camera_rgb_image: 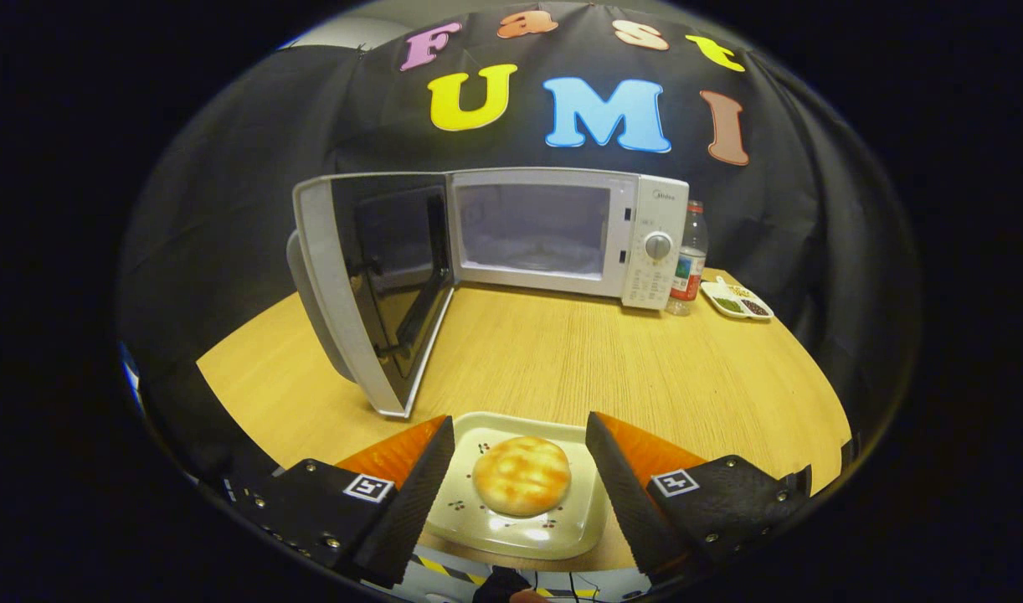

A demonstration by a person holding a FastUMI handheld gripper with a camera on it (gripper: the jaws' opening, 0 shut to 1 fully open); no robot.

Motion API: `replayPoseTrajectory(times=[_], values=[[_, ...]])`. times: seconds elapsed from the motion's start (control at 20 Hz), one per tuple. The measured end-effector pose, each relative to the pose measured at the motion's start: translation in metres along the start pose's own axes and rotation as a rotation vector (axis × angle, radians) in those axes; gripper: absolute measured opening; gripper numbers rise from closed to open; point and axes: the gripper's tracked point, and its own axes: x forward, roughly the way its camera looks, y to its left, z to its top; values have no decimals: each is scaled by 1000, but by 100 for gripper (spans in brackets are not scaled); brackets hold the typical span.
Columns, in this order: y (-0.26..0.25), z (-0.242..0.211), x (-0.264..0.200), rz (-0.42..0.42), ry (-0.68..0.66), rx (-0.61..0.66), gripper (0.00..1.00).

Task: Open the microwave, put the food inside, and close the microwave door.

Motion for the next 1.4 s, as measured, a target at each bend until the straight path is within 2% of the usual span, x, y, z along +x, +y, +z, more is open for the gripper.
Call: replayPoseTrajectory(times=[0.7, 0.75, 0.85, 0.9, 0.95, 1.4], values=[[1, -49, 32, 40, 219, 76, 99], [2, -49, 32, 39, 221, 70, 99], [4, -47, 31, 49, 219, 71, 88], [6, -43, 33, 65, 212, 84, 87], [8, -35, 33, 82, 198, 97, 80], [-6, 80, 67, 115, -11, 258, 79]])
